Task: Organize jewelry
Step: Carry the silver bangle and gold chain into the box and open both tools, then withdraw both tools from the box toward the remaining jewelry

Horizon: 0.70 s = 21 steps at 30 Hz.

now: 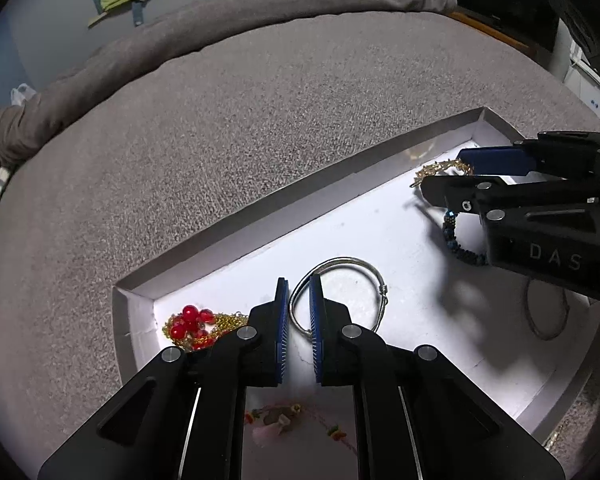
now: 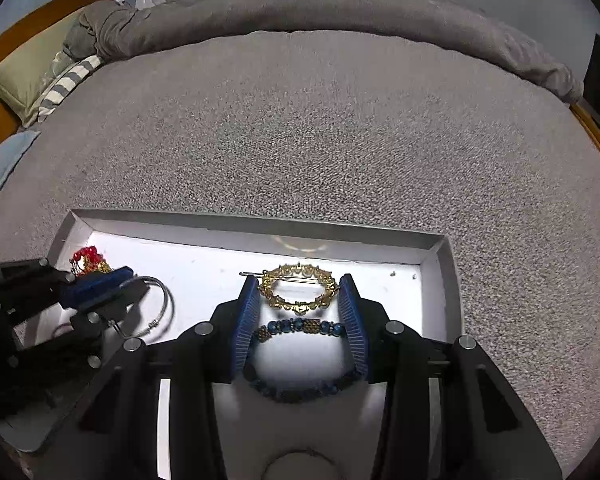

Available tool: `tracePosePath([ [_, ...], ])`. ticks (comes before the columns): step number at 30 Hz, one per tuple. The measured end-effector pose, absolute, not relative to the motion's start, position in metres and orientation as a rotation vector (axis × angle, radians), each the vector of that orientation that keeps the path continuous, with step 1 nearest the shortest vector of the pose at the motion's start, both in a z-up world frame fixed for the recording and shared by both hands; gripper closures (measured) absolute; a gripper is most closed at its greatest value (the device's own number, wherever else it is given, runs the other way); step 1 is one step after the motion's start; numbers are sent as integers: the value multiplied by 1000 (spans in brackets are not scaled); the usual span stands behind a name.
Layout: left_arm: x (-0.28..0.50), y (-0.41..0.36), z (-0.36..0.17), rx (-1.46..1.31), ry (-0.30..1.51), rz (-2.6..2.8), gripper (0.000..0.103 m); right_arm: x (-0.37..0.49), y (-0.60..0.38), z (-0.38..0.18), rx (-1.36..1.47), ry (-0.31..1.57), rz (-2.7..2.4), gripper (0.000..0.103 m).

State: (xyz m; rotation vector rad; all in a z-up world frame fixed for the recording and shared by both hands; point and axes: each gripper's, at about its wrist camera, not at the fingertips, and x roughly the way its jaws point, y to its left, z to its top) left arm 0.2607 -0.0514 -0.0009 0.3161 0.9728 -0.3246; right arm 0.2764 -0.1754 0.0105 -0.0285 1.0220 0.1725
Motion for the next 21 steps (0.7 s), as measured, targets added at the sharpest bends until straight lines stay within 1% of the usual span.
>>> tracePosePath([
  [11, 262, -51, -1, 332, 960, -328, 92, 279, -173, 7, -22, 1039, 189, 61],
  [12, 258, -50, -1, 332, 958, -327, 90, 278, -173, 7, -17, 1039, 200, 60],
  [14, 254, -50, 1, 335, 944, -320, 75, 275, -174, 11, -19, 1021, 204, 59],
  [15, 253, -49, 3, 336, 926, -310, 71, 274, -174, 13, -22, 1010, 199, 59],
  [18, 249, -45, 11, 316, 890, -303, 70, 265, -179, 22, -12, 987, 196, 57],
  [19, 247, -42, 14, 306, 883, -299, 70, 261, -182, 25, -6, 977, 201, 53],
  [20, 245, -41, 16, 297, 879, -302, 69, 253, -186, 31, 5, 954, 209, 50],
  [21, 240, -38, 19, 284, 871, -307, 66, 246, -191, 35, 14, 938, 205, 44],
])
